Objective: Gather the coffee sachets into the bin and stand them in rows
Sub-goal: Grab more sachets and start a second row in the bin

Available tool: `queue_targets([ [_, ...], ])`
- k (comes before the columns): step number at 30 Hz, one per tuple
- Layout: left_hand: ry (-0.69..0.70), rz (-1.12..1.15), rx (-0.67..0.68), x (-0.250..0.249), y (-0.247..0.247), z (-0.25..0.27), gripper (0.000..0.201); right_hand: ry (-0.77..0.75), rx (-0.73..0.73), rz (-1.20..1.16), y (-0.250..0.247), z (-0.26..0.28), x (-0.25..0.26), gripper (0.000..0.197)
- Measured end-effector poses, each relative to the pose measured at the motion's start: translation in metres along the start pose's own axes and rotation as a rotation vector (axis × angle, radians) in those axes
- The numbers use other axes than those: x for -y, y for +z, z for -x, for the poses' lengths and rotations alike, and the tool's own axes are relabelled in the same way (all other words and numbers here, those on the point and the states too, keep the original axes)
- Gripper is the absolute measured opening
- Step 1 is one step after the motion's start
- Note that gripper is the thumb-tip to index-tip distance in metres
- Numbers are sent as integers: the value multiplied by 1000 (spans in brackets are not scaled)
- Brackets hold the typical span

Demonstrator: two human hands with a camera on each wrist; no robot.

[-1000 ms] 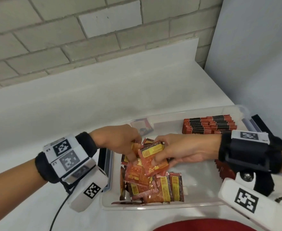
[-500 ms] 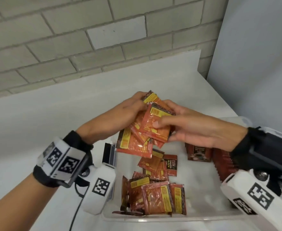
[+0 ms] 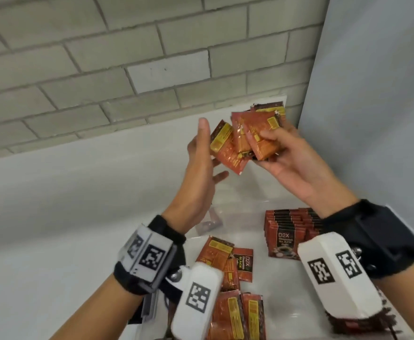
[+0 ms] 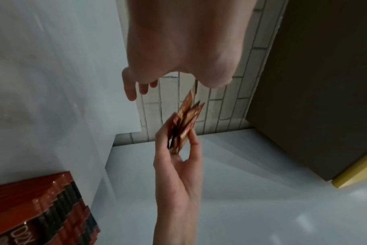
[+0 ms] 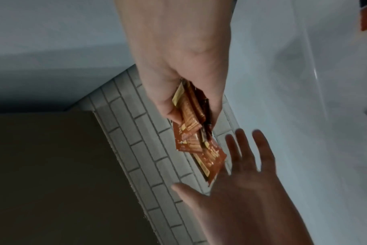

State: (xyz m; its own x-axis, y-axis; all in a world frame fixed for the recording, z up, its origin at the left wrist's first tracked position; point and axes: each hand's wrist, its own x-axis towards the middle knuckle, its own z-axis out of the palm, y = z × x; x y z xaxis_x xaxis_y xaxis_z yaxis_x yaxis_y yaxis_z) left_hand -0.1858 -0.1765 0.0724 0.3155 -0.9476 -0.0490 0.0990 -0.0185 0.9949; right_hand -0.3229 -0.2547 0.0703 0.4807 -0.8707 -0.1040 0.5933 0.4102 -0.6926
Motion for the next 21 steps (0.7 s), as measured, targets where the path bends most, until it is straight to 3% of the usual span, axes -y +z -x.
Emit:
queue_targets([
  [2,22,75,17,4,11,-8,102,8,54,82,2,1,-7,52],
  [4,10,174,19,5,19,-15,97,7,96,200,4,3,-10,48],
  [7,0,208,54,7,26,-22,77,-17,133,331,1,3,-9,47],
  [13,-27,372,260,20,22,-29,43,-59,174,564,-12,-1,-6,41],
  [18,-71,480,339,33,13,-33,38,-246,52,1139,-23,-6,-9,78],
  [21,-121,549,349,39,10,-34,32,-376,90,1195,-27,-8,-11,78],
])
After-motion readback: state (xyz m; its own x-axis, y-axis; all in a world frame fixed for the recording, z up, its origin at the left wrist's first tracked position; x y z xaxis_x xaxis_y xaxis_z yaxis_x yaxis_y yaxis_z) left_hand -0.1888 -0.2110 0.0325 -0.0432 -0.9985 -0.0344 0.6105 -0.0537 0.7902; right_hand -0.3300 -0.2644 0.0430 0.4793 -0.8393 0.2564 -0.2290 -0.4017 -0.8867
